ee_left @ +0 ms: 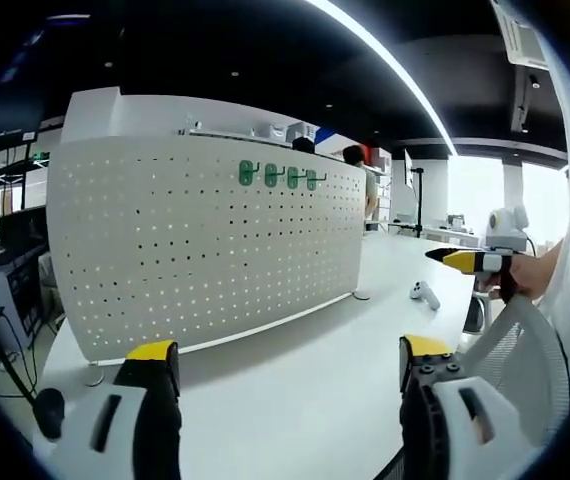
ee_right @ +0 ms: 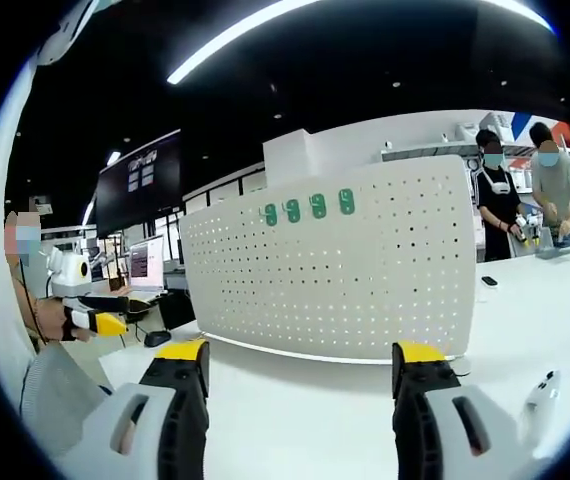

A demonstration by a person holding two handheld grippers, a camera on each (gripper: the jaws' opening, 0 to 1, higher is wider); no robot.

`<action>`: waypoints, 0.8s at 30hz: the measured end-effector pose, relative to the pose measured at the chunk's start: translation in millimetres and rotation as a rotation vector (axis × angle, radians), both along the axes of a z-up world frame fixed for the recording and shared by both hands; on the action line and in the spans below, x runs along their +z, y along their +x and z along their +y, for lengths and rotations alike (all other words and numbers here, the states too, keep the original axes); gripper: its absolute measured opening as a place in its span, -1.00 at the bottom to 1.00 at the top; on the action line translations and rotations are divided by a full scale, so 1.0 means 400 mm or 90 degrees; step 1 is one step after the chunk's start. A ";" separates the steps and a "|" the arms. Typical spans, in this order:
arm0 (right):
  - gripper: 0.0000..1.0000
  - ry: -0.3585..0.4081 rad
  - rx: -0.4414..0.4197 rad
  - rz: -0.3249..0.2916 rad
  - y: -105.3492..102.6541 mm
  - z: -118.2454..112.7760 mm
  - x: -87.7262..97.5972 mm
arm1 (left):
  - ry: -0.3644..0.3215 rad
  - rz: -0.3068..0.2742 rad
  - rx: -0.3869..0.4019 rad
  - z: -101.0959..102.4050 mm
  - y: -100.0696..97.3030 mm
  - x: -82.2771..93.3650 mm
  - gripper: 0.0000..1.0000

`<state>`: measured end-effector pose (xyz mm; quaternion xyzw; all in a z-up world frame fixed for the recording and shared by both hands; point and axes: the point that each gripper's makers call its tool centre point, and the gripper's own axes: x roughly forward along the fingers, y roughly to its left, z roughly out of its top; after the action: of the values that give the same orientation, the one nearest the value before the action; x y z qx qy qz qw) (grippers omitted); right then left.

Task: Insert the hook assembly into the mounting plate slot until the hook locks in place.

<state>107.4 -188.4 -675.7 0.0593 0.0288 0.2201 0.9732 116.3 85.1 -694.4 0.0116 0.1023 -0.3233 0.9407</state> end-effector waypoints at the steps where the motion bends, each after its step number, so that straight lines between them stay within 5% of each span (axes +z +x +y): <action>1: 0.45 -0.001 0.000 0.001 0.000 0.000 0.000 | 0.000 -0.001 0.000 0.000 0.000 0.000 0.87; 24: 0.42 0.002 -0.003 0.005 0.001 -0.001 0.000 | 0.003 0.004 -0.002 -0.004 0.000 -0.005 0.85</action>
<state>107.7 -188.7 -675.6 0.0619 0.0318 0.2180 0.9735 116.3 83.6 -696.3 0.0127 0.1057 -0.3244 0.9399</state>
